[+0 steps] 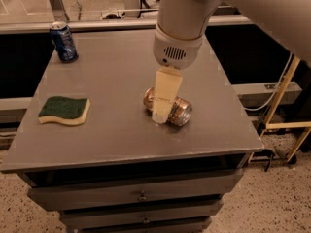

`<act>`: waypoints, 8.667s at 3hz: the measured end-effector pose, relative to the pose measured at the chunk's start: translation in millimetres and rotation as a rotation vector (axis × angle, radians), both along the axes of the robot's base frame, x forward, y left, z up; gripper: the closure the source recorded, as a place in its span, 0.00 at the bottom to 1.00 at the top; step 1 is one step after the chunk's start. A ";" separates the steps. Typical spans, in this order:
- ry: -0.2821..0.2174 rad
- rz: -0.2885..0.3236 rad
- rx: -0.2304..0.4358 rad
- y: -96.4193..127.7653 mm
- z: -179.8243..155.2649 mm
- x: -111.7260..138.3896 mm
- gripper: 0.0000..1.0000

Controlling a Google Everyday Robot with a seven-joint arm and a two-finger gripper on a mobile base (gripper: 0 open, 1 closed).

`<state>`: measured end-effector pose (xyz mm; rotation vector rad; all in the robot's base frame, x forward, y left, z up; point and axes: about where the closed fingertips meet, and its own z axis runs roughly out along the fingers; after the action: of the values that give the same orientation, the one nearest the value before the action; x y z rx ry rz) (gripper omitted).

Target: Place orange can upright

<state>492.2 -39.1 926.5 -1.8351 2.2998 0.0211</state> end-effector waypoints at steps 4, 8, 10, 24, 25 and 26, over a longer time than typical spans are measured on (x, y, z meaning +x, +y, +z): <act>0.065 -0.104 -0.012 30.1 -55.8 24.7 0.00; 0.011 -0.214 -0.137 13.0 -88.6 50.0 0.42; -0.004 -0.176 -0.114 15.1 -64.8 50.3 0.88; -0.379 0.081 1.315 20.1 19.5 200.6 0.12; -0.398 0.044 1.284 18.8 13.0 205.4 0.00; -0.413 0.015 1.254 16.6 4.8 205.8 0.00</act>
Offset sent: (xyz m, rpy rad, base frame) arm 0.0190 0.0331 -0.0470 0.0061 0.0784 -0.0727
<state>698.0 -22.4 931.3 -1.0224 1.3664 0.7926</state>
